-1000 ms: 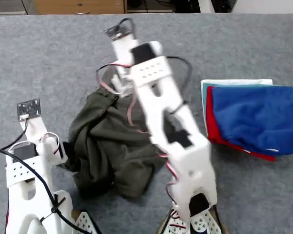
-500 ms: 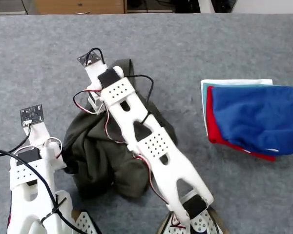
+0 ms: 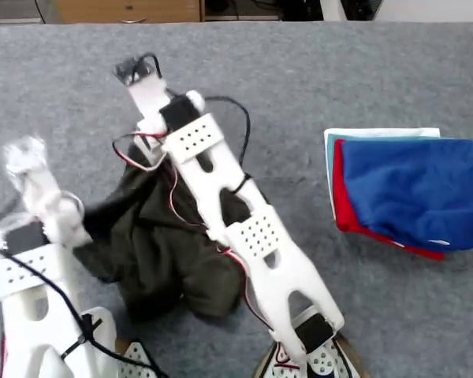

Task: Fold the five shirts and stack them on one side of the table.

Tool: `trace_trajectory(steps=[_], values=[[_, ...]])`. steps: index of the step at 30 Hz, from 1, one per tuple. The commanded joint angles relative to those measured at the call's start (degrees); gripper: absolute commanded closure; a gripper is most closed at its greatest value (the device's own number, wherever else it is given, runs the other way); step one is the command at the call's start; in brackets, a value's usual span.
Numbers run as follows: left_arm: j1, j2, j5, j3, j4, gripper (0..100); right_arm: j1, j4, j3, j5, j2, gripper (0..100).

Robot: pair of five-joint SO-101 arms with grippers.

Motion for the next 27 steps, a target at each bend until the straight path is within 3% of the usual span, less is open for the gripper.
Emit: trace_trajectory(steps=[1, 11, 16, 21, 25, 27], values=[[-3.87, -0.04, 0.44, -16.18, 0.35, 98, 2.59, -4.75, -5.32, 2.46, -11.56, 99.5], [-8.09, -0.04, 0.44, -48.35, -0.09, 98, 4.18, -30.33, -11.82, 4.84, -24.31, 99.5], [-12.04, 1.27, 0.26, -64.62, 0.0, 98, 4.44, -32.62, -11.74, 4.84, -33.19, 99.5], [-14.07, 2.24, 0.26, -66.81, 2.11, 98, 8.13, -16.18, -11.65, 4.75, -39.34, 99.5], [-9.58, 0.84, 0.09, -62.59, 13.1, 98, 10.95, 5.01, -11.56, 4.92, -37.76, 99.5], [-5.1, -0.04, 0.09, -59.08, 18.73, 98, 12.62, 8.88, -10.77, 4.48, -34.77, 99.5]])
